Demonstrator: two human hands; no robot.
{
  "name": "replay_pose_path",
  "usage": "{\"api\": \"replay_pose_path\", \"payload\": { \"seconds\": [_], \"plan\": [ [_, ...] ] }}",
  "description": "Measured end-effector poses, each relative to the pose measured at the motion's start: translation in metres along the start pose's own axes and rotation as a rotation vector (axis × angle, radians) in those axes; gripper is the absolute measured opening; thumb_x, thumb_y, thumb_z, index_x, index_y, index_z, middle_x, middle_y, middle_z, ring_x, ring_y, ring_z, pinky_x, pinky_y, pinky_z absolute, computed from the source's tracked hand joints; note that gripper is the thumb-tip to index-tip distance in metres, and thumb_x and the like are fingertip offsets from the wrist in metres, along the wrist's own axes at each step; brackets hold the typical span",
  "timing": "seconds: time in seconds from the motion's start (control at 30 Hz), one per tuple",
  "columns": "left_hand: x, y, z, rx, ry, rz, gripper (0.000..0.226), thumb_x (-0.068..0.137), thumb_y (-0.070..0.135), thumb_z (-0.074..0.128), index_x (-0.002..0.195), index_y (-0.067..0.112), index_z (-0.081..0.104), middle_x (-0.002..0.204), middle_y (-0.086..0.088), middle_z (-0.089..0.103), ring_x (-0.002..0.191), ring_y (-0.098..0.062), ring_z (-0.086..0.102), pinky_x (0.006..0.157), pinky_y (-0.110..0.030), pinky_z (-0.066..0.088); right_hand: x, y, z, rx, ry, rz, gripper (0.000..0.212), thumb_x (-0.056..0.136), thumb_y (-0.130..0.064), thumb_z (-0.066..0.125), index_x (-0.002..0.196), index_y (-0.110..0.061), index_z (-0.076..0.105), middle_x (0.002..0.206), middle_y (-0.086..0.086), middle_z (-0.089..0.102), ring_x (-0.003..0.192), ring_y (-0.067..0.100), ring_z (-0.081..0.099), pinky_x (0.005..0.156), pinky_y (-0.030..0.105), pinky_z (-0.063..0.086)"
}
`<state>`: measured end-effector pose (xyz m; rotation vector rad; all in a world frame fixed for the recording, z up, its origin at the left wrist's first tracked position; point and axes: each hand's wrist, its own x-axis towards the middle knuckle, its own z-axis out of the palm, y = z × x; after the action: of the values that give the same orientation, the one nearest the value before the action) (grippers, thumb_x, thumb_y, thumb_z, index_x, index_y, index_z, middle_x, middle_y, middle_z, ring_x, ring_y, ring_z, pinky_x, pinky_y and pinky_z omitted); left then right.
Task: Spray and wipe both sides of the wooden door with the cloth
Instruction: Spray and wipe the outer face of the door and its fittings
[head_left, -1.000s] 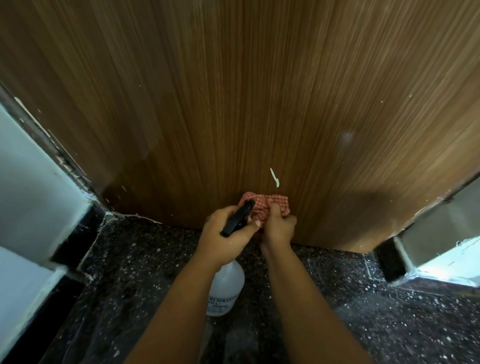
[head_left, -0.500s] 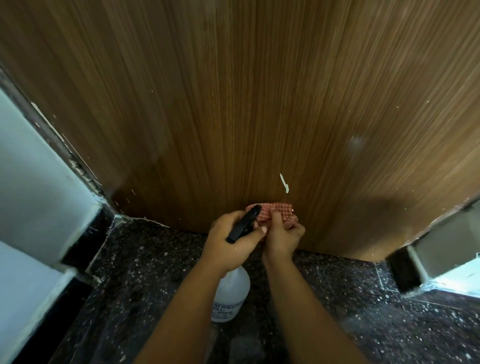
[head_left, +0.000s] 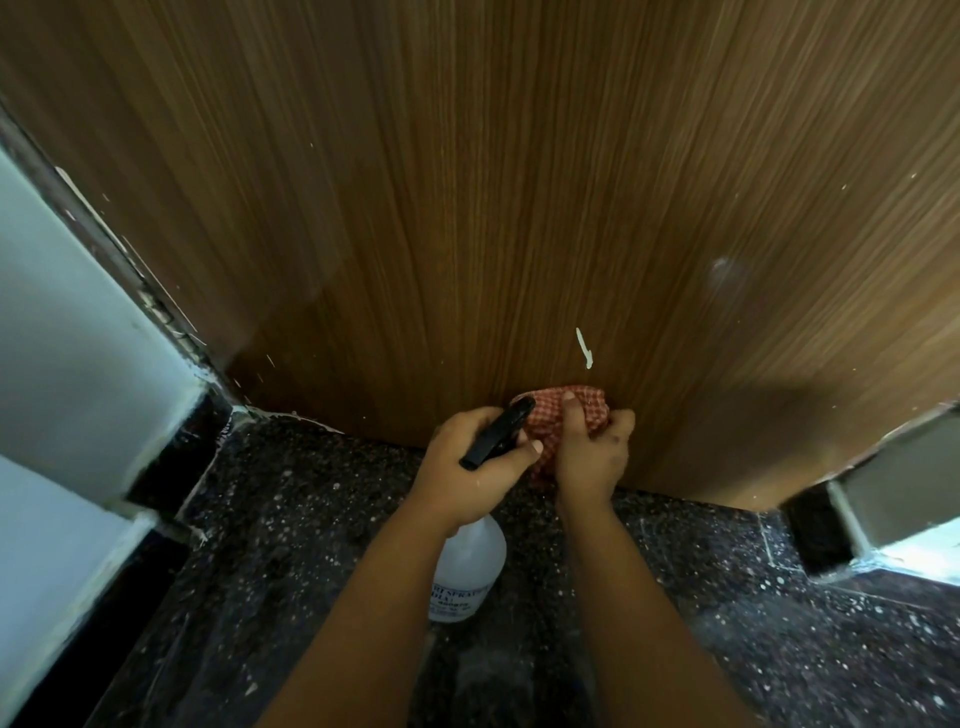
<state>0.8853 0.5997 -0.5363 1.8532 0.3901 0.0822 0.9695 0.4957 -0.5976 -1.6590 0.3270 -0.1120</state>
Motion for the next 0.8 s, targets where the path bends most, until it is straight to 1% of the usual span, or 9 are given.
{"api": "replay_pose_path", "payload": {
  "seconds": [0.17,0.2,0.27,0.37,0.43,0.6,0.67,0.73,0.8],
  "plan": [
    [0.001,0.004,0.005,-0.016,-0.001,-0.017,0.014,0.088,0.026,0.076,0.084,0.016,0.067,0.082,-0.005,0.071,0.081,-0.020,0.068,0.078,-0.045,0.057,0.009,0.006,-0.011,0.743,-0.257,0.492,0.038,0.100,-0.031,0.053,0.133,-0.011,0.053,0.121,0.013,0.066,0.112,0.026,0.064,0.090,0.040,0.054],
    [0.001,0.005,0.005,-0.020,-0.001,-0.021,0.014,0.088,0.027,0.076,0.086,0.015,0.067,0.087,-0.007,0.072,0.085,-0.021,0.068,0.080,-0.045,0.057,0.009,0.007,-0.012,0.842,-0.318,0.579,0.039,0.101,-0.033,0.051,0.133,-0.010,0.054,0.121,0.016,0.066,0.113,0.029,0.063,0.091,0.042,0.055],
    [0.001,0.007,0.008,-0.025,-0.007,-0.026,0.015,0.088,0.027,0.076,0.091,0.014,0.068,0.091,-0.006,0.072,0.088,-0.019,0.068,0.082,-0.045,0.058,0.007,0.007,-0.011,1.018,-0.380,0.738,0.040,0.102,-0.035,0.047,0.128,-0.006,0.056,0.116,0.021,0.065,0.108,0.033,0.062,0.078,0.043,0.059],
    [0.001,0.009,0.011,-0.024,-0.007,-0.008,0.012,0.088,0.027,0.076,0.092,0.017,0.070,0.087,0.002,0.072,0.082,-0.011,0.067,0.079,-0.041,0.058,0.004,0.006,-0.007,1.187,-0.338,0.926,0.042,0.104,-0.033,0.043,0.126,0.001,0.054,0.110,0.027,0.060,0.100,0.037,0.058,0.074,0.046,0.052],
    [0.001,0.009,0.011,-0.028,0.003,0.005,0.009,0.088,0.026,0.076,0.090,0.020,0.071,0.083,0.006,0.072,0.078,-0.007,0.066,0.076,-0.039,0.058,0.008,0.012,-0.003,1.186,-0.329,0.961,0.044,0.105,-0.031,0.041,0.132,0.002,0.051,0.111,0.029,0.060,0.101,0.038,0.058,0.077,0.047,0.050],
    [0.000,0.013,0.011,-0.032,0.000,0.016,0.011,0.088,0.024,0.075,0.081,0.027,0.067,0.078,0.009,0.070,0.077,-0.005,0.066,0.074,-0.040,0.057,0.011,0.022,0.000,0.912,-0.346,0.915,0.046,0.106,-0.029,0.040,0.141,0.000,0.048,0.119,0.023,0.063,0.110,0.031,0.060,0.093,0.041,0.048],
    [0.000,0.015,0.010,-0.035,-0.002,0.017,0.013,0.089,0.024,0.075,0.080,0.028,0.066,0.077,0.011,0.068,0.077,-0.005,0.066,0.071,-0.035,0.057,0.011,0.024,-0.001,0.805,-0.311,0.861,0.043,0.105,-0.028,0.042,0.139,-0.001,0.049,0.120,0.020,0.064,0.107,0.029,0.062,0.087,0.041,0.051],
    [0.000,0.017,0.010,-0.027,0.007,0.008,0.015,0.089,0.025,0.075,0.079,0.028,0.064,0.075,0.012,0.066,0.077,-0.007,0.065,0.072,-0.033,0.055,0.010,0.027,-0.004,0.673,-0.210,0.767,0.041,0.102,-0.027,0.052,0.137,-0.005,0.051,0.124,0.018,0.064,0.105,0.030,0.064,0.086,0.047,0.055],
    [0.000,0.019,0.010,-0.015,0.022,-0.007,0.014,0.088,0.026,0.075,0.079,0.025,0.064,0.078,0.008,0.065,0.084,-0.014,0.066,0.078,-0.039,0.056,0.009,0.027,-0.008,0.556,0.013,0.706,0.046,0.096,-0.024,0.062,0.138,-0.010,0.051,0.131,0.015,0.060,0.112,0.032,0.062,0.095,0.052,0.052]
  ]
}}
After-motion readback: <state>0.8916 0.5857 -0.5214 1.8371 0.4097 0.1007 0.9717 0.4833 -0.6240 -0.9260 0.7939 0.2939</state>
